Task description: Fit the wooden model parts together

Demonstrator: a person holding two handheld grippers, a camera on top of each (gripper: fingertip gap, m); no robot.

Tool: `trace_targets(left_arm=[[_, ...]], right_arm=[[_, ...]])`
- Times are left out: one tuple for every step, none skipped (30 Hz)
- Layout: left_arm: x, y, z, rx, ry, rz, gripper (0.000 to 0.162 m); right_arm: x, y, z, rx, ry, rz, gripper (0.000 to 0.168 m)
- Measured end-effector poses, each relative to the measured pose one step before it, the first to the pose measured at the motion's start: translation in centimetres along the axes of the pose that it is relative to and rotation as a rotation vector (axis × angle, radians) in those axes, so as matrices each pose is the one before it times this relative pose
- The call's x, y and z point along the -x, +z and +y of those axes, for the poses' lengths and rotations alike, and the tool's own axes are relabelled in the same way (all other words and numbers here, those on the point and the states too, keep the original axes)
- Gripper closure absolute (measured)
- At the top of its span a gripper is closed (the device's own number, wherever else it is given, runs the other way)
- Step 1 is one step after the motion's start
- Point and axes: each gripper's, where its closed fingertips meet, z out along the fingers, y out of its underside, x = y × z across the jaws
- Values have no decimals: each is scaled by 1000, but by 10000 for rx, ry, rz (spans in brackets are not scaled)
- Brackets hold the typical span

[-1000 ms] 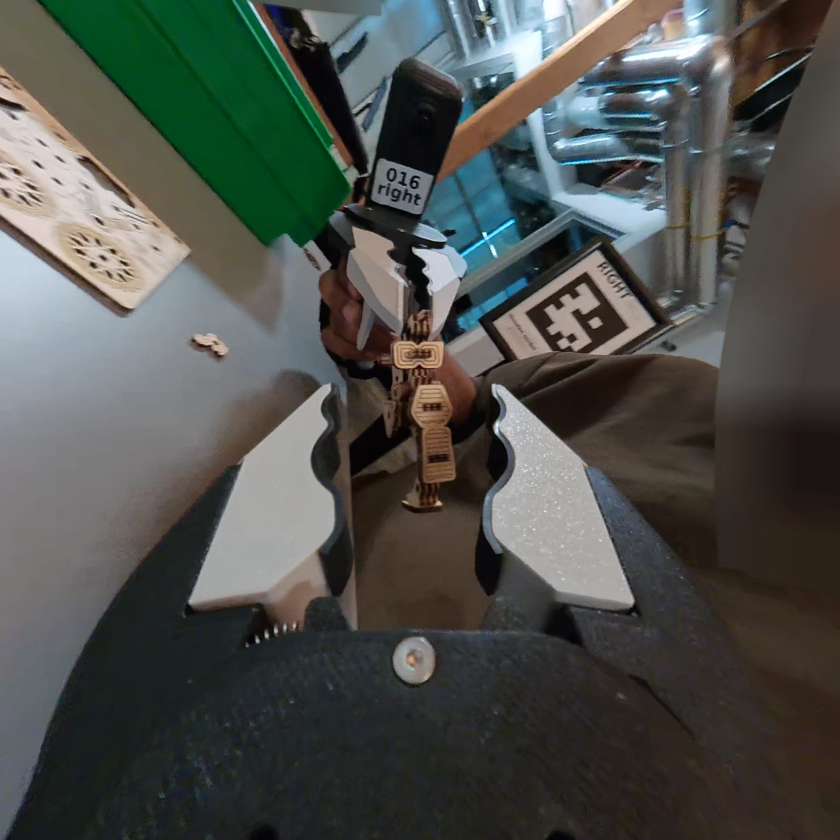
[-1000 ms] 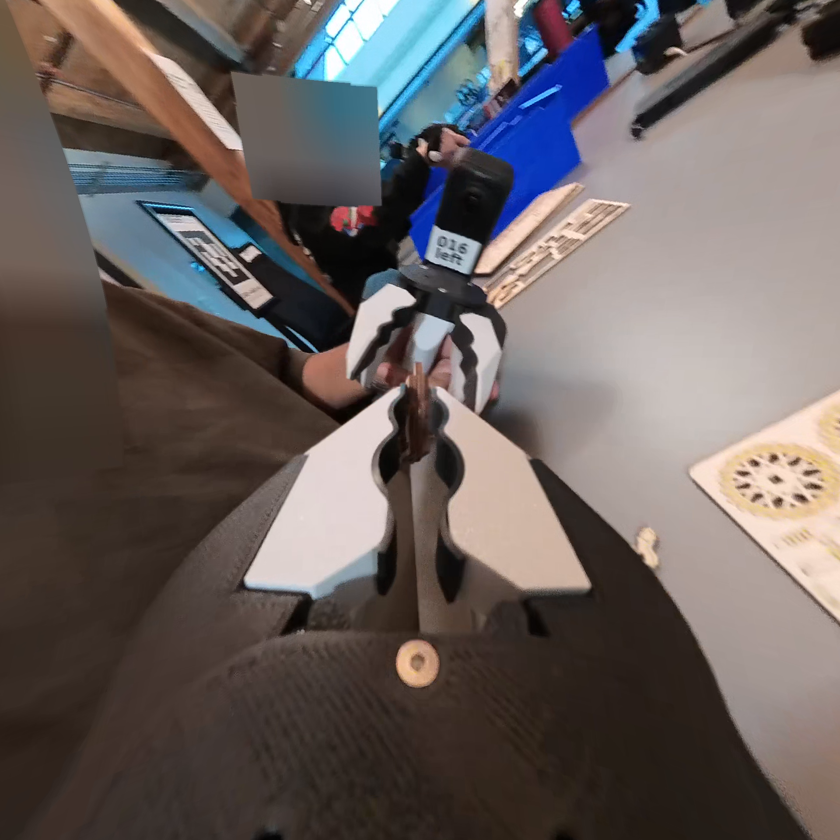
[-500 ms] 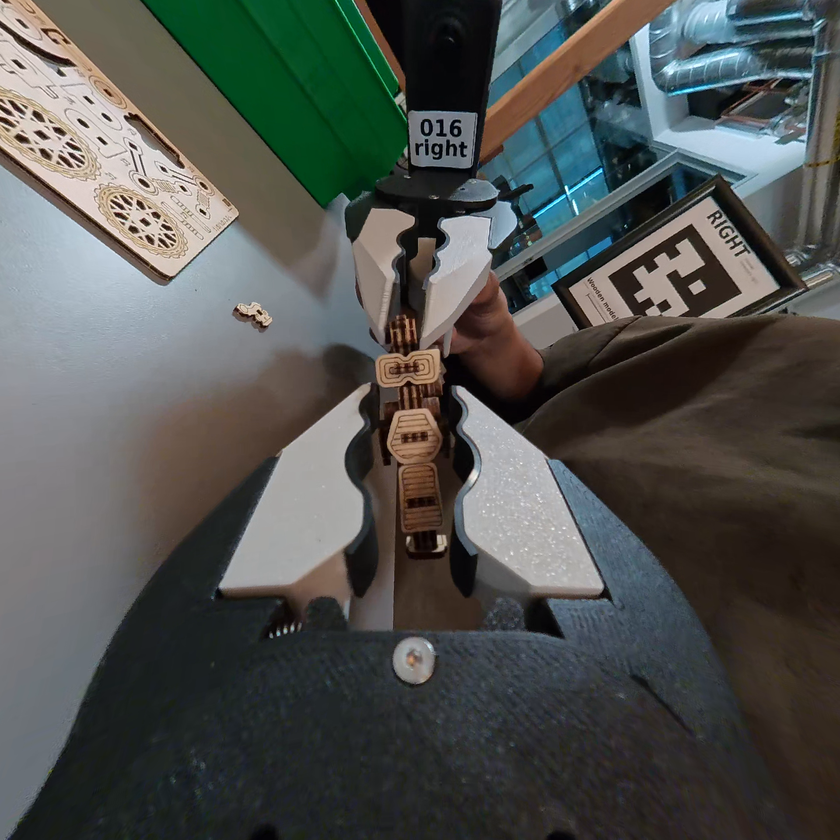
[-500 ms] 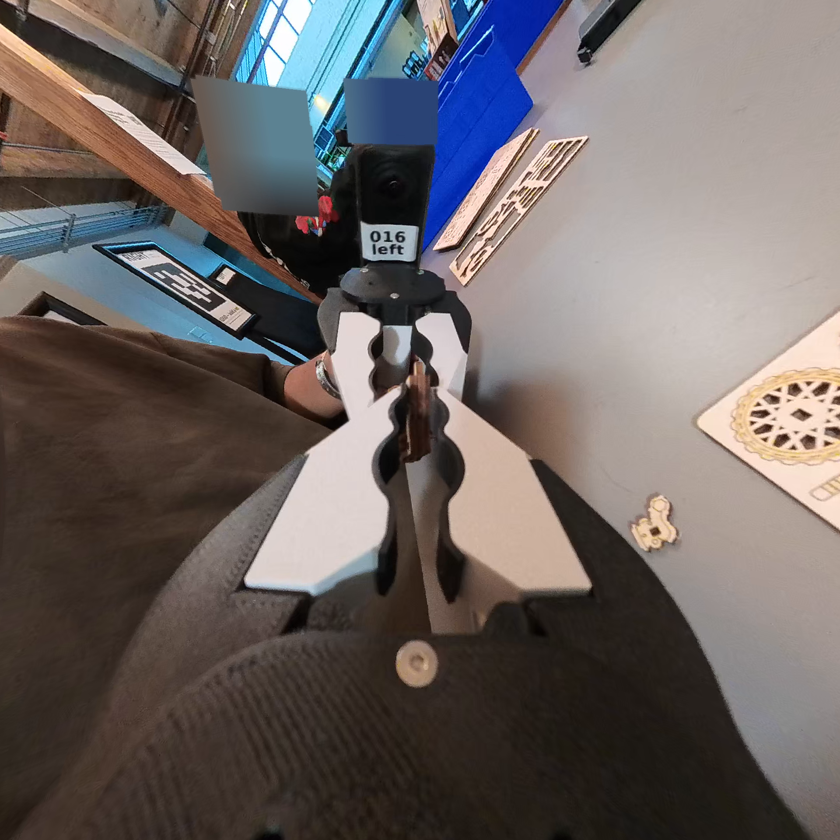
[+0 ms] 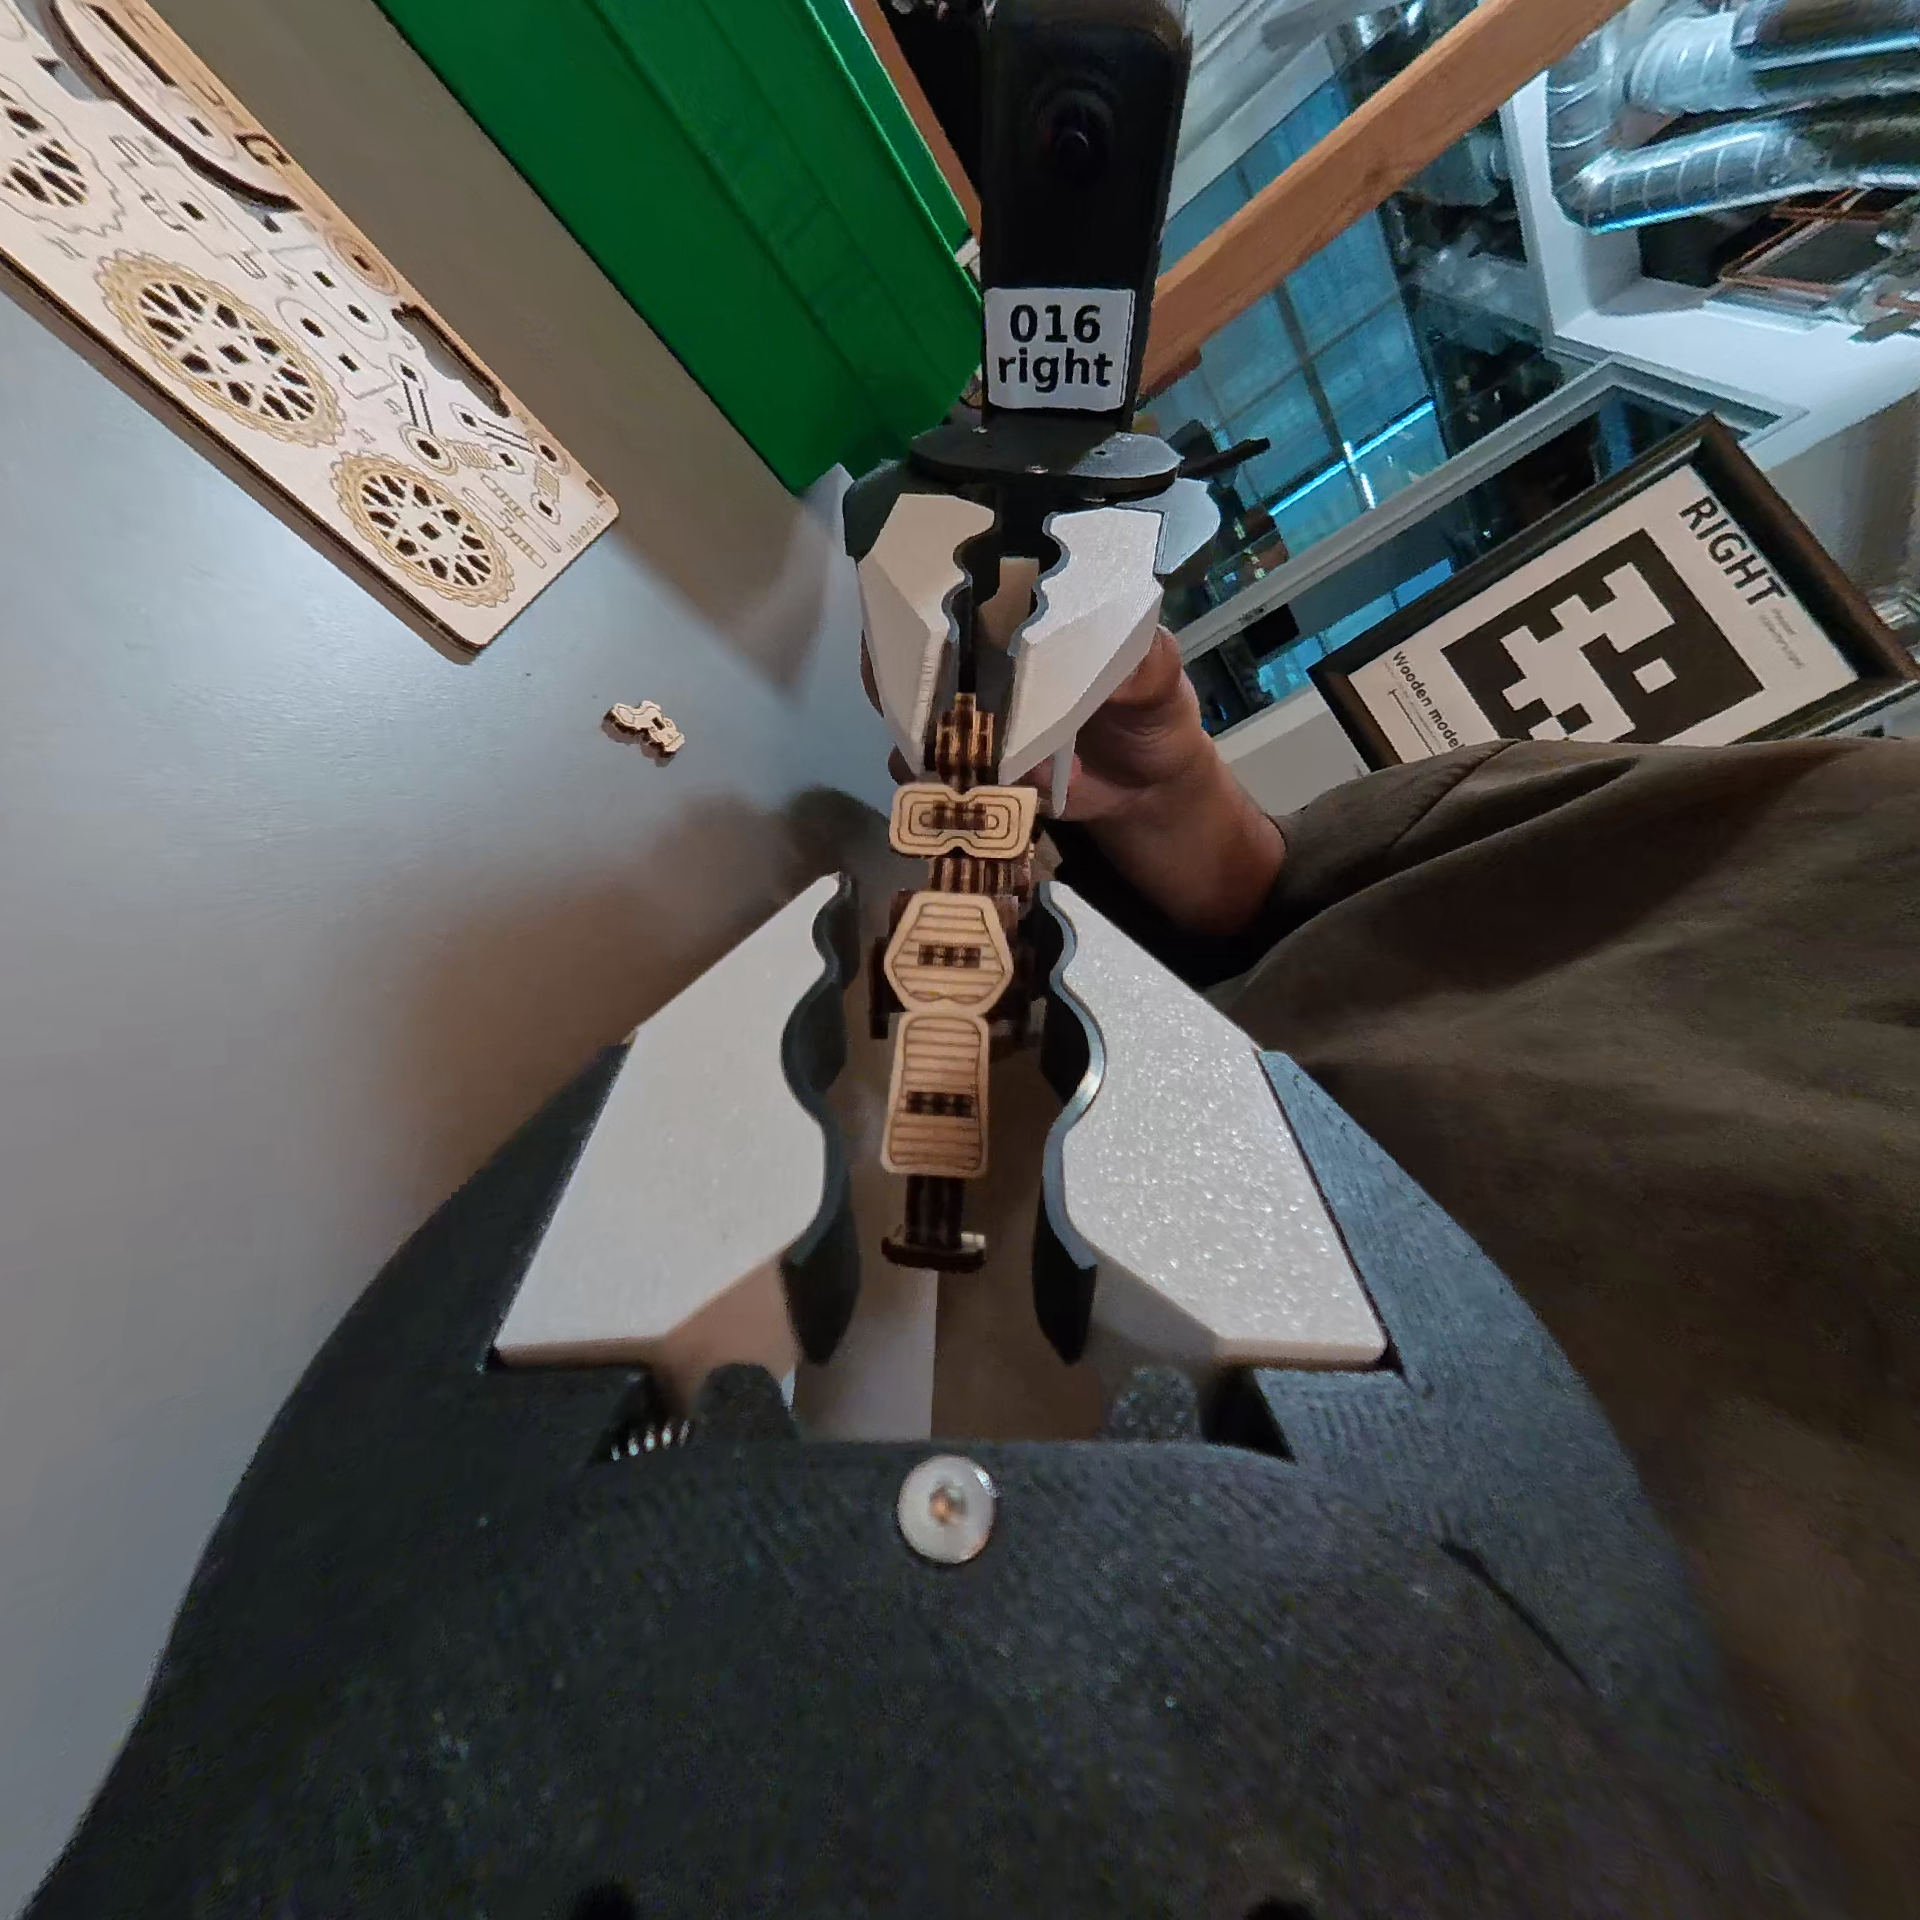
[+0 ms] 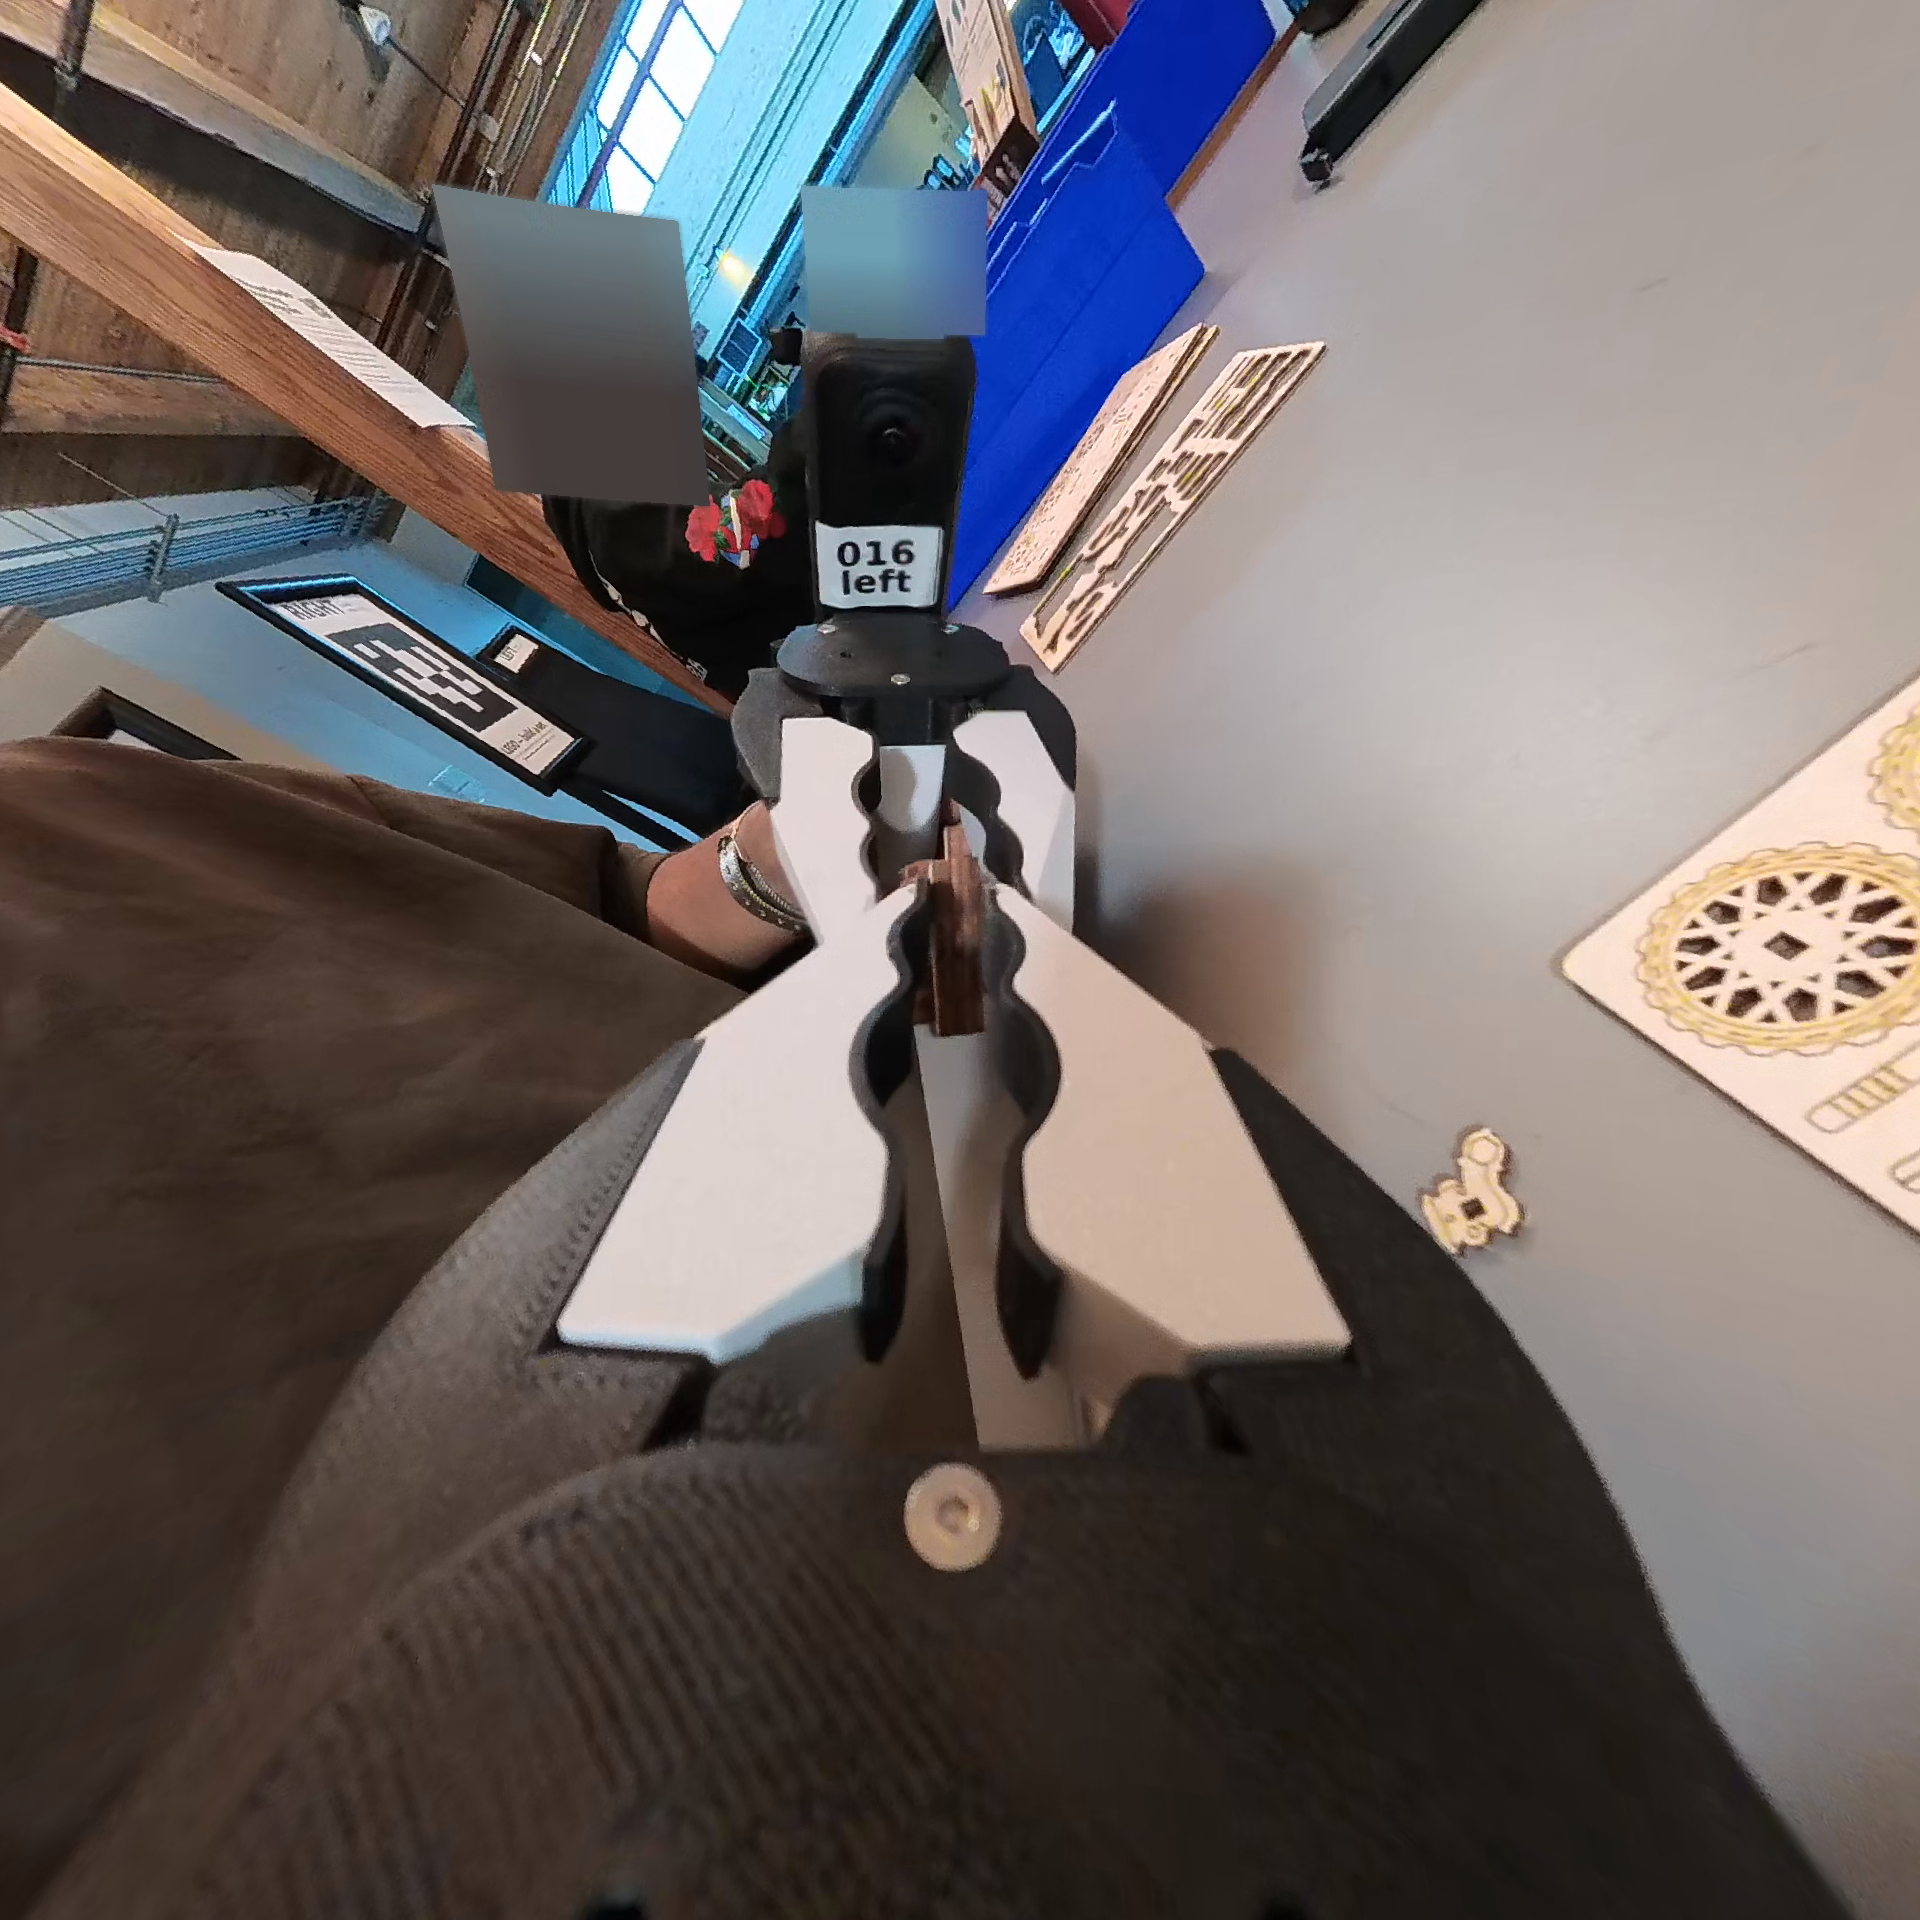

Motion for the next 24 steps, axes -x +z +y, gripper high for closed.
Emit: trace_targets(left_arm=[[79, -52, -58, -24, 97, -86, 132], [67, -45, -57, -22, 116, -86, 133], [49, -36, -78, -23, 132, -83, 133], [0, -36, -65, -15, 156, -66, 133], [-56, -29, -79, -20, 196, -42, 134], [-143, -43, -142, -51, 254, -22, 133], [-180, -70, -239, -103, 326, -47, 134], [-84, -103, -331, -151, 418, -158, 134], [-42, -150, -296, -116, 529, -212, 134], [31, -166, -268, -77, 618, -278, 133], [97, -183, -256, -61, 681, -331, 133], [48, -163, -205, -47, 690, -296, 133], [-78, -133, -196, -48, 611, -189, 133], [-220, -97, -238, -102, 502, -56, 133], [-257, -105, -302, -163, 343, 3, 133], [-285, -80, -324, -192, 189, 72, 133], [-346, -109, -330, -199, 125, 163, 133], [-300, -121, -318, -198, 139, 149, 133], [-154, -153, -305, -177, 170, 56, 133], [-118, -157, -250, -140, 197, 36, 133], [-210, -141, -180, -88, 215, 91, 133], [-216, -109, -129, -56, 230, 84, 133], [-230, -86, -87, -35, 268, 72, 133], [-329, -74, -101, -52, 319, 101, 133]], right_arm=[[-15, -69, -84, -40, -34, 24, 161], [-11, -71, -64, -27, -55, 31, 161], [23, -44, -42, -13, -71, 14, 161], [60, -18, -40, -25, -90, -9, 161], [147, -19, -77, -53, -126, -50, 161], [248, -39, -167, -91, -176, -98, 161], [332, -77, -275, -140, -214, -125, 158], [398, -114, -398, -197, -241, -143, 152], [450, -148, -455, -225, -272, -148, 149], [423, -164, -437, -199, -312, -107, 146], [294, -158, -317, -113, -361, -2, 144], [194, -105, -142, 16, -422, 79, 141], [158, -42, 25, 139, -472, 128, 139], [145, 29, 112, 202, -536, 162, 134], [128, 82, 174, 228, -620, 176, 128], [62, 126, 225, 232, -646, 231, 125], [120, 130, 223, 213, -662, 199, 123], [240, 130, 190, 169, -659, 116, 121], [215, 134, 131, 127, -571, 131, 121], [219, 112, 33, 68, -481, 110, 123], [310, 84, -94, -19, -413, 39, 126], [316, 43, -174, -74, -344, 2, 129], [324, 42, -204, -84, -280, -40, 130], [355, 34, -178, -68, -228, -89, 133]])
